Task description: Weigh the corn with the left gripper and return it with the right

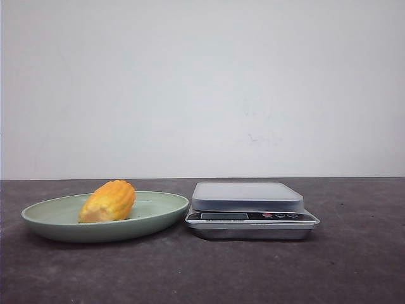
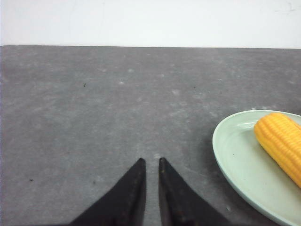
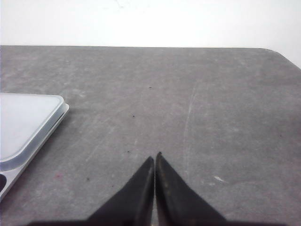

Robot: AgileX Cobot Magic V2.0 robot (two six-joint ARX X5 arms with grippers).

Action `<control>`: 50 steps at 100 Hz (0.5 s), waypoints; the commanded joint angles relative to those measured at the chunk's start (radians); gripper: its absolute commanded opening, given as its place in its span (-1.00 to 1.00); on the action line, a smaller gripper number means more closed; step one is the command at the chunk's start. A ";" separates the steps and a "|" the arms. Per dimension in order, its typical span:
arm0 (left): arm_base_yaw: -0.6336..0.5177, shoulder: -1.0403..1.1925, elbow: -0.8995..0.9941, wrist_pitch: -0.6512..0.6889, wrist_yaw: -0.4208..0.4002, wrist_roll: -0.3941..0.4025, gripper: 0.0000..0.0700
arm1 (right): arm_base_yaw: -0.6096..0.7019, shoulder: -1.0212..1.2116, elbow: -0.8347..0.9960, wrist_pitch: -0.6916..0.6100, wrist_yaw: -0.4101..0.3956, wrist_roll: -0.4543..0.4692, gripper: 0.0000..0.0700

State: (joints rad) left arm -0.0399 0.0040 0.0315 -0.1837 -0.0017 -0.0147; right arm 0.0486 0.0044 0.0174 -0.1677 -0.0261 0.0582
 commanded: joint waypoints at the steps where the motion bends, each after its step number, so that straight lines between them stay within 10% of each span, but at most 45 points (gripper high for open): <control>1: 0.000 -0.001 -0.018 -0.004 -0.002 -0.001 -1.00 | 0.001 -0.001 -0.004 0.011 0.000 0.009 -1.00; 50: 0.000 -0.001 -0.018 -0.004 -0.006 0.029 -1.00 | 0.002 -0.001 -0.004 0.045 -0.029 0.021 -1.00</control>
State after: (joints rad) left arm -0.0399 0.0040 0.0315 -0.1837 -0.0040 -0.0017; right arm 0.0486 0.0044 0.0170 -0.1482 -0.0341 0.0616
